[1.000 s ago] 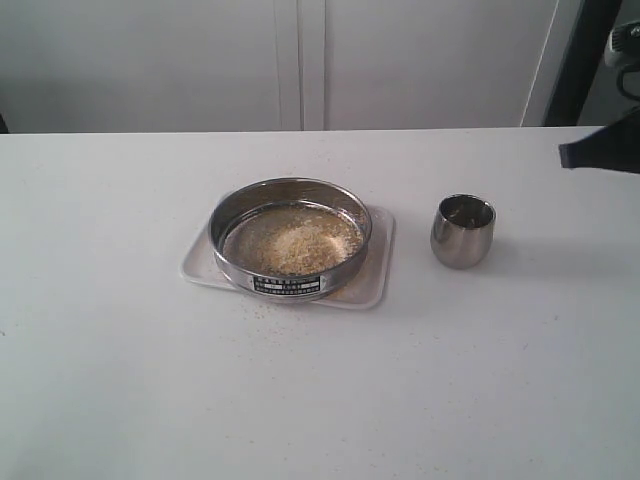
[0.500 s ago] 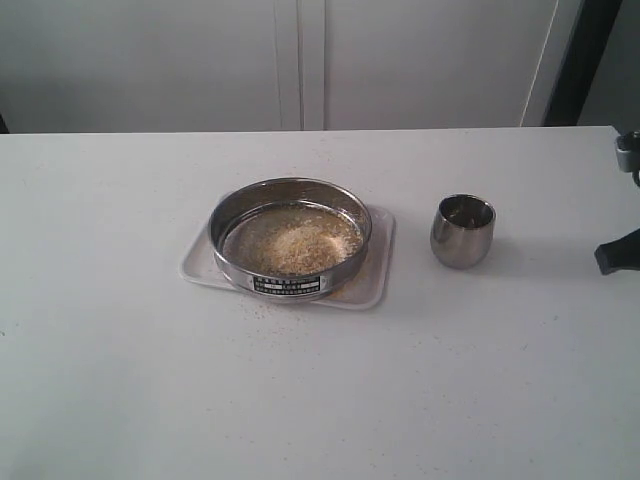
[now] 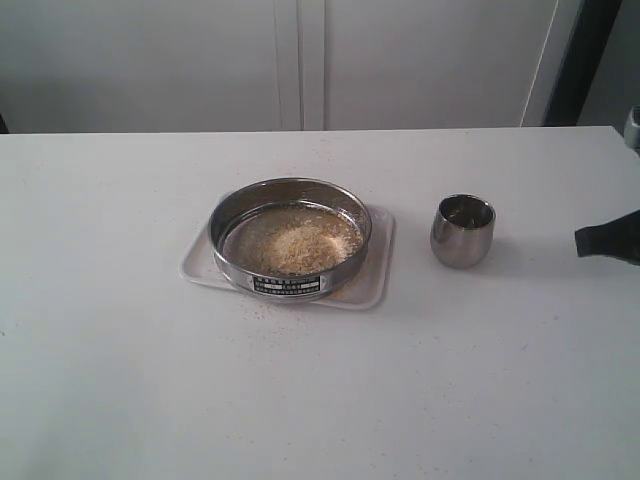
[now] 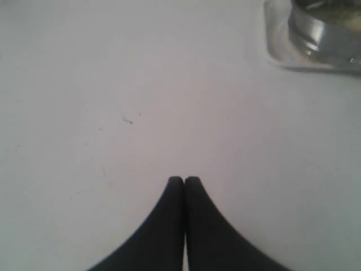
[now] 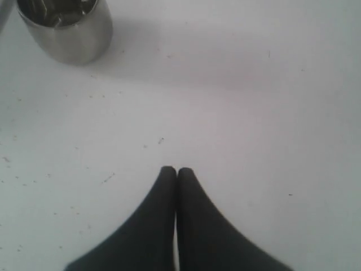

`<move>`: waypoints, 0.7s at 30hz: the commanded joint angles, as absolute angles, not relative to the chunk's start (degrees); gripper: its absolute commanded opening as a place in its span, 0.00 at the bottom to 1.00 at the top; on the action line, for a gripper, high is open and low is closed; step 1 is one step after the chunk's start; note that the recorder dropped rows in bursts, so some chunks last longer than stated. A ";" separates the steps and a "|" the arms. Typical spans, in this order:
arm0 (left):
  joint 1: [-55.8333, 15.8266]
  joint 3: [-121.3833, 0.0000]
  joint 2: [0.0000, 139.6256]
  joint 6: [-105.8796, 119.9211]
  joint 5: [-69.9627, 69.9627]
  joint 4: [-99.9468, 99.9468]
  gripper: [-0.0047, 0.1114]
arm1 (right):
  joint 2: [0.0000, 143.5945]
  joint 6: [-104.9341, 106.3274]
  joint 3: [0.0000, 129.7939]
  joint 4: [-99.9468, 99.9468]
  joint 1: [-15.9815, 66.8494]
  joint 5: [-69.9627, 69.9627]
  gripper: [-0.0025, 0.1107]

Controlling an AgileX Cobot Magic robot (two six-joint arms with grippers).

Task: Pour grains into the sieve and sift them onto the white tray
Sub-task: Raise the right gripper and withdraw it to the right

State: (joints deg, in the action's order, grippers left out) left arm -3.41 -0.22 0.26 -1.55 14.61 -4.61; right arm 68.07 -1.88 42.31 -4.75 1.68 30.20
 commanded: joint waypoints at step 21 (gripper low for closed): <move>-3.41 -0.32 0.00 -17.01 -12.48 -30.38 0.04 | 55.57 -4.20 34.55 -4.40 1.13 21.67 0.02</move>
State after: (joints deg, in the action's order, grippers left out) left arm -3.41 -0.22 0.26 -15.49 -7.96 -29.14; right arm 56.06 -3.80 34.73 -4.55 1.68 22.19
